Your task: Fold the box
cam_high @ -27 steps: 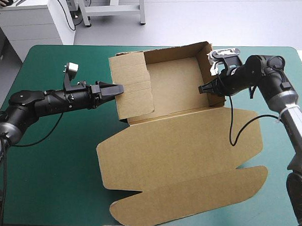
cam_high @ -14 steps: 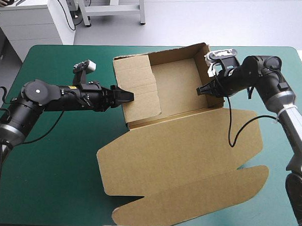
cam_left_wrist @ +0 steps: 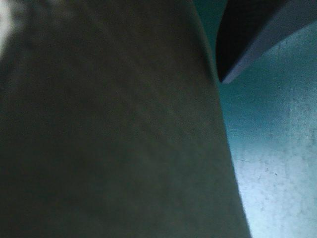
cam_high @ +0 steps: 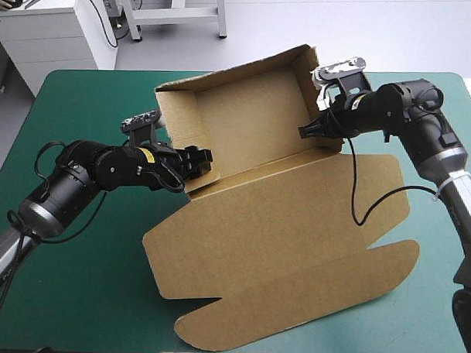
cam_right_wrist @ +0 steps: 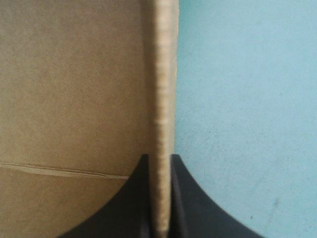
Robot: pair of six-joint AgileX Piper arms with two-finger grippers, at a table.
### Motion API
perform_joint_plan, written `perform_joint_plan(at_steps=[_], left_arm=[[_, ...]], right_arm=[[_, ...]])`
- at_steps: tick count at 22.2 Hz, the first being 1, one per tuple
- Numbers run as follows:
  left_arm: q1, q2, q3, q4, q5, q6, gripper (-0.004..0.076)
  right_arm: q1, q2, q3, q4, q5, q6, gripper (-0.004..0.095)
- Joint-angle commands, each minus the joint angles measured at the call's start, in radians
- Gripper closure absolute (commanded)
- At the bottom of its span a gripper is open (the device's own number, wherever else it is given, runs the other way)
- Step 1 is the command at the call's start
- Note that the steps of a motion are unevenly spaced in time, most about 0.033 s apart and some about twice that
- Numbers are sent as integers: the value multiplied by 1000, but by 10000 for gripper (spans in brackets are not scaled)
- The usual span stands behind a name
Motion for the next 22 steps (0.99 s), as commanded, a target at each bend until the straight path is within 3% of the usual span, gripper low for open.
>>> perform_joint_plan(at_steps=[1, 7, 13, 17, 22], left_arm=[[-7, -28, -33, 20, -80, -74, 249], [-8, -28, -33, 38, -94, -74, 256], [-43, -28, -33, 116, -138, -74, 439], [-49, -28, -33, 153, -170, -70, 726], [-49, -28, -33, 209, -165, -70, 732]], right_arm=[[31, -54, -63, -2, -35, 10, 912], [47, -54, -63, -62, -30, 36, 912], [51, -54, -63, -90, -26, 45, 912], [61, -54, -63, -99, -33, 49, 912], [63, -54, -63, -101, -35, 49, 912]])
